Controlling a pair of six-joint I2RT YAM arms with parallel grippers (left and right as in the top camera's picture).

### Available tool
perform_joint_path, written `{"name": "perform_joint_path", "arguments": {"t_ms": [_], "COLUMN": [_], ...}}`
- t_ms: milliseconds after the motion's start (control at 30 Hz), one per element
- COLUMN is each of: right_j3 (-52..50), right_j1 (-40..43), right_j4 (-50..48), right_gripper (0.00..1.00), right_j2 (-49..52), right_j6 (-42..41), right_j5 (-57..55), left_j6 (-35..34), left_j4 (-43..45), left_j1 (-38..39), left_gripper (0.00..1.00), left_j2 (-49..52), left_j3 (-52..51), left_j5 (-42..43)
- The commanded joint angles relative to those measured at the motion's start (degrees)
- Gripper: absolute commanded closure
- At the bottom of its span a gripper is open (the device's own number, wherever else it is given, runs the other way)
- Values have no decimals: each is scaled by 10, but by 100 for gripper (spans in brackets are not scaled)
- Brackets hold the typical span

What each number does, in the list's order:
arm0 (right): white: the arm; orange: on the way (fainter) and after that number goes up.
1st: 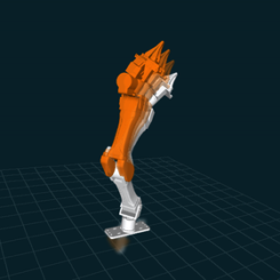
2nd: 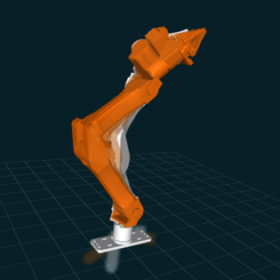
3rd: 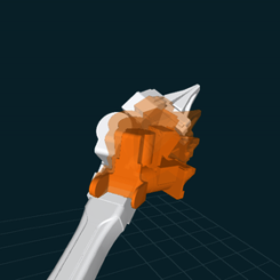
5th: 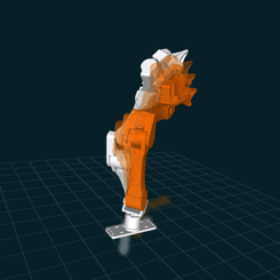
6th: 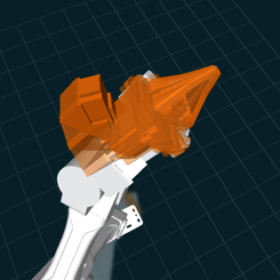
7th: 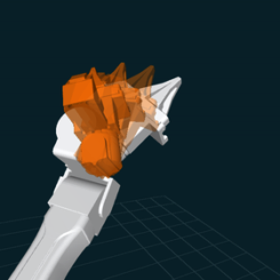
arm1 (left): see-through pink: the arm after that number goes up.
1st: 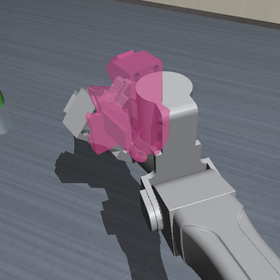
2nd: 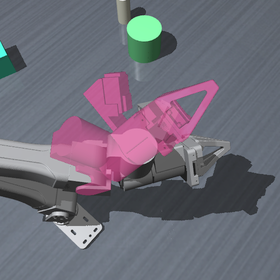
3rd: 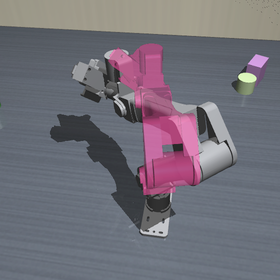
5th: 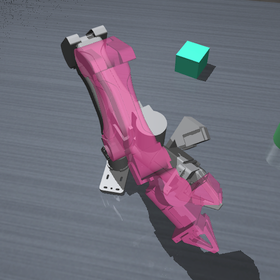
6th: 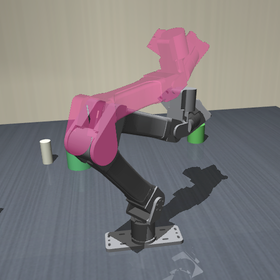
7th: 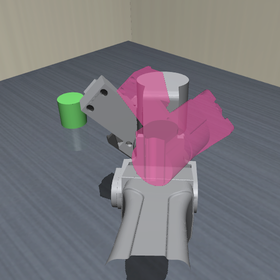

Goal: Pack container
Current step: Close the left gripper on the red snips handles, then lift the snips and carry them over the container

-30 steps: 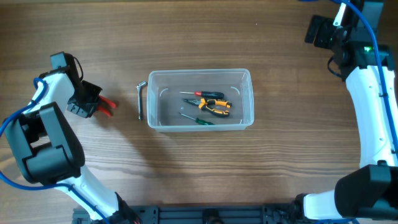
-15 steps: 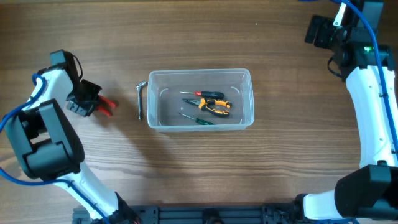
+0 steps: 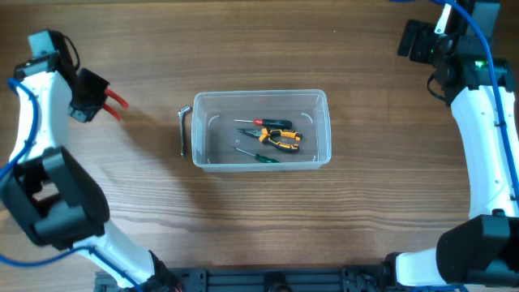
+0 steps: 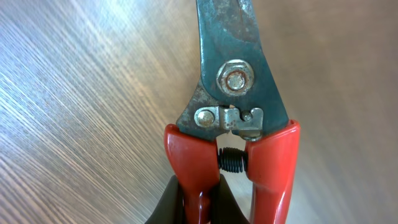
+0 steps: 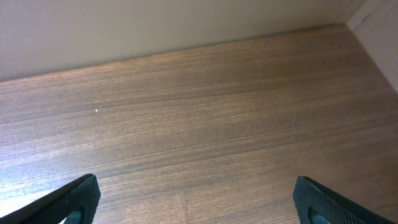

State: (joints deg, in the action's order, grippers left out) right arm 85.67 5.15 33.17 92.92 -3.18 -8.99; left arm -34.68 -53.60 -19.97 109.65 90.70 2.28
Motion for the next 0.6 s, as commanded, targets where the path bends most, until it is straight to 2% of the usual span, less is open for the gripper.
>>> {"name": "perform_joint_path", "arguments": {"t_ms": [0, 233, 367, 567], "right_j3": [6, 6, 6, 6], "right_j1": [0, 0, 0, 0], "right_j4": [-1, -1, -1, -1], "right_gripper": [0, 0, 0, 0], "right_j2": [-3, -3, -3, -3], "right_j6": [2, 2, 2, 2], "right_j5": [5, 5, 5, 5], "left_j6": [50, 198, 225, 364], "left_j4": [2, 26, 42, 45], "left_j1": [11, 50, 90, 193], "left_gripper": [96, 95, 96, 96], "left_j2": [-64, -143, -183, -212], "left_j3": [16, 16, 16, 16], "left_j5": [44, 185, 190, 189]}}
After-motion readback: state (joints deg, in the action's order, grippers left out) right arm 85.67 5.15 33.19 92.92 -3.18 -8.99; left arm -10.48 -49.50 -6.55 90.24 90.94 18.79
